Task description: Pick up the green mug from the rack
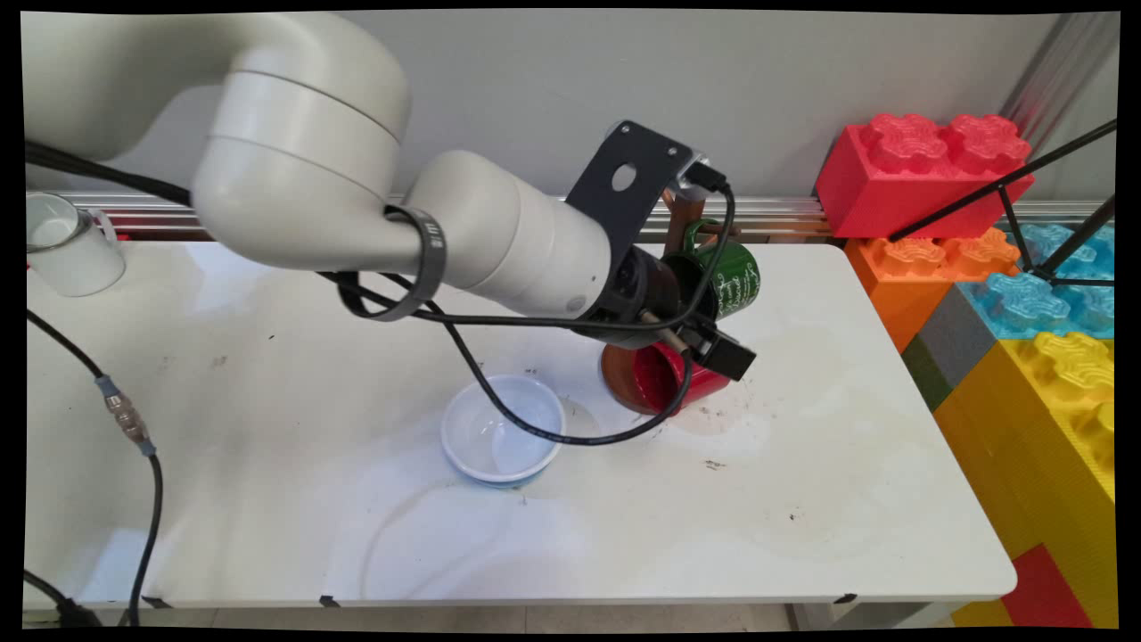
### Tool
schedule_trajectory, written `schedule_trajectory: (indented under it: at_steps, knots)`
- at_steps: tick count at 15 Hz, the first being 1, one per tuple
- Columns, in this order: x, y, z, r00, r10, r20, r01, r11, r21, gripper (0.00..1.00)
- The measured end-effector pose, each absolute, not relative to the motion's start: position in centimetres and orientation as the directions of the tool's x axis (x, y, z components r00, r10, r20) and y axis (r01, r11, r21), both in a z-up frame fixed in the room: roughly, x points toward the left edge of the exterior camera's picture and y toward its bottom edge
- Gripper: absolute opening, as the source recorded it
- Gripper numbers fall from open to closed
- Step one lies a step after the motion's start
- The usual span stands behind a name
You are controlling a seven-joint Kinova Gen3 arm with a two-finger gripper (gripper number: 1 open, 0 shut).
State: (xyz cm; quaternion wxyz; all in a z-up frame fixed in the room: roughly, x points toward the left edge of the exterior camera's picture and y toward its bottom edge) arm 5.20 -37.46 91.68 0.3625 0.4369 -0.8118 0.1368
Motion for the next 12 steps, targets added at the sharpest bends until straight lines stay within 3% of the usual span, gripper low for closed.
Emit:
schedule_trajectory:
  at_steps: [12]
  knots:
    - [4.4,-39.8,90.0,-0.232,-0.623,0.747,-0.845,0.509,0.162,1.00]
